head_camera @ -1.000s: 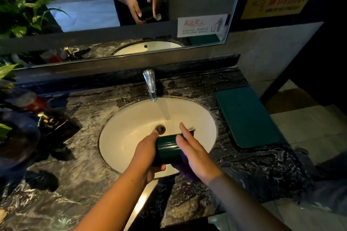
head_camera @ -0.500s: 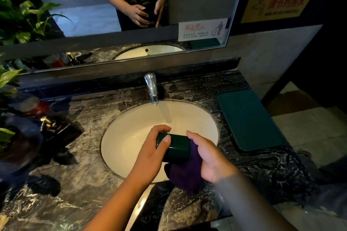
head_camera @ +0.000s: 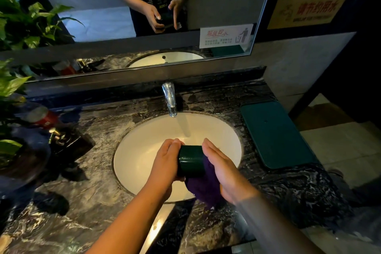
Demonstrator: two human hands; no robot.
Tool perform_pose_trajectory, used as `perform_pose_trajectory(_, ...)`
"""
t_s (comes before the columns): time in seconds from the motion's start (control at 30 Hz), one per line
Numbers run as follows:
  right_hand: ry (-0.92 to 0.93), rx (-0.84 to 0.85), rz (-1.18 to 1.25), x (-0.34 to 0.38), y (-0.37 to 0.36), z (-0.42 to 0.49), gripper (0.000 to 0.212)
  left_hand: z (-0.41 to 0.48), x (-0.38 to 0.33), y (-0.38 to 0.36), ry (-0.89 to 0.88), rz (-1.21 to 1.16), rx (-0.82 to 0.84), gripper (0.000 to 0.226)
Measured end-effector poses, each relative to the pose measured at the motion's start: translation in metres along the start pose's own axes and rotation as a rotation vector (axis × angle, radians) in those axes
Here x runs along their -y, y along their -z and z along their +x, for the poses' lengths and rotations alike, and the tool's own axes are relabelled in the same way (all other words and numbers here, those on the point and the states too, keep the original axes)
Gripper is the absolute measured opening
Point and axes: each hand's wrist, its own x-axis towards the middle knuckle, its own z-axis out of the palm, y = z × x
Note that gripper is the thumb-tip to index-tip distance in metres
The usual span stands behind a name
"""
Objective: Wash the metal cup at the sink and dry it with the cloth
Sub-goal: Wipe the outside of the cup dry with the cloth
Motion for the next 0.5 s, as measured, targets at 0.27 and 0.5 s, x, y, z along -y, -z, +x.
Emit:
perform_pose_trajectory(0.27,0.022,-0.04,-0.206,-0.009,-0.001,0.0,0.058,-0.004,-0.004,0.008,0.363,-0.223,0.074,0.037)
perform_pose_trajectory(0.5,-0.087,-0.185,0.081,-0.009,0.005,0.004,0.04,-0.006,0.003,0.003,0.025,-0.075,0.092,0.036)
